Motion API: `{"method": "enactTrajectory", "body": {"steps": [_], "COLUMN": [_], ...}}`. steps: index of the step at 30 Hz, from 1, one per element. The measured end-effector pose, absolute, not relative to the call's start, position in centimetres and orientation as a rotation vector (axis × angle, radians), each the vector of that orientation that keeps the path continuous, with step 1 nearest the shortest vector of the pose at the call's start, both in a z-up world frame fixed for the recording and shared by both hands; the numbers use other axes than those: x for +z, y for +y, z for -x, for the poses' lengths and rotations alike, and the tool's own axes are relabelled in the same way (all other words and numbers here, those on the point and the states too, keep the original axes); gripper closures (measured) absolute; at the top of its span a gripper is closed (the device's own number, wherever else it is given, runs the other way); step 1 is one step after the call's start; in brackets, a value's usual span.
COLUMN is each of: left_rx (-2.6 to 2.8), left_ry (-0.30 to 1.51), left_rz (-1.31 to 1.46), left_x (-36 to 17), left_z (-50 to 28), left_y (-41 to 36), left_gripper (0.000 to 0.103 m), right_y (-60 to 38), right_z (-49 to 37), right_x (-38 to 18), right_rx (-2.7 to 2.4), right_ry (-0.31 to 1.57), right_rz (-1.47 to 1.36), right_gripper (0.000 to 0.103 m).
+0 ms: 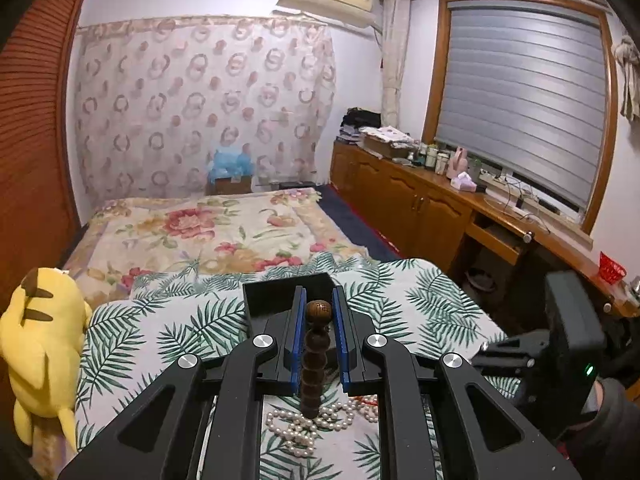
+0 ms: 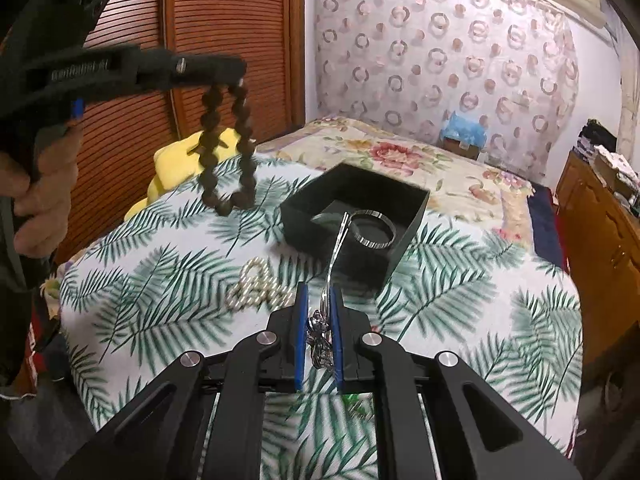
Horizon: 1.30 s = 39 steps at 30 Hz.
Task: Organize jewelry
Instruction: 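Carry the hairpins and bead bracelet over the black box and release both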
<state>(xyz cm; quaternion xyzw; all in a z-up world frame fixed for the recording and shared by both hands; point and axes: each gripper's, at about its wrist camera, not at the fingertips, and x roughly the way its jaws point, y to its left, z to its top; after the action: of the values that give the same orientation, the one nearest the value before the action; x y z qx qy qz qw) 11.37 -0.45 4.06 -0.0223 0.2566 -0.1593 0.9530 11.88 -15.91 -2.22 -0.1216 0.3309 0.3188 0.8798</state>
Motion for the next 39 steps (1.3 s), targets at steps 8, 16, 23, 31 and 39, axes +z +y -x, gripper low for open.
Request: {"method": "enactTrajectory", "body": {"steps": [8,16,23,31,39], "left_rx": [-0.296,-0.269,-0.253,-0.249,-0.267], "left_ry": [0.537,0.564,0.583,0.584,0.592], "left_rz": [0.023,0.010,0.010,0.001,-0.011], "left_x": [3.6,2.7,2.1,2.0,1.7], "left_z": [-14.2,-17.2,-18.2,-18.7,-19.9], "left_y": [-0.4,-0.2,0.0,-0.4,-1.8], "left_gripper": [0.091,0.091,0.091,0.091,0.091], "right_y": [-15.1,-12.5,-11.2,-13.2,-16.1], "right_z": [-17.0,-22.7,-25.6,-25.4,-23.9], "right_x": [0.2,-1.6,-4.5,-3.8,-3.7], "right_rx": [0.661,0.620,0.524,0.587,0.570], "right_ry": [0.645,0.676,0.721,0.721,0.712], "right_rz": [0.247,0.269,0.324,0.202,0.194], "right_gripper": [0.091,0.091,0.091,0.086,0.086]}}
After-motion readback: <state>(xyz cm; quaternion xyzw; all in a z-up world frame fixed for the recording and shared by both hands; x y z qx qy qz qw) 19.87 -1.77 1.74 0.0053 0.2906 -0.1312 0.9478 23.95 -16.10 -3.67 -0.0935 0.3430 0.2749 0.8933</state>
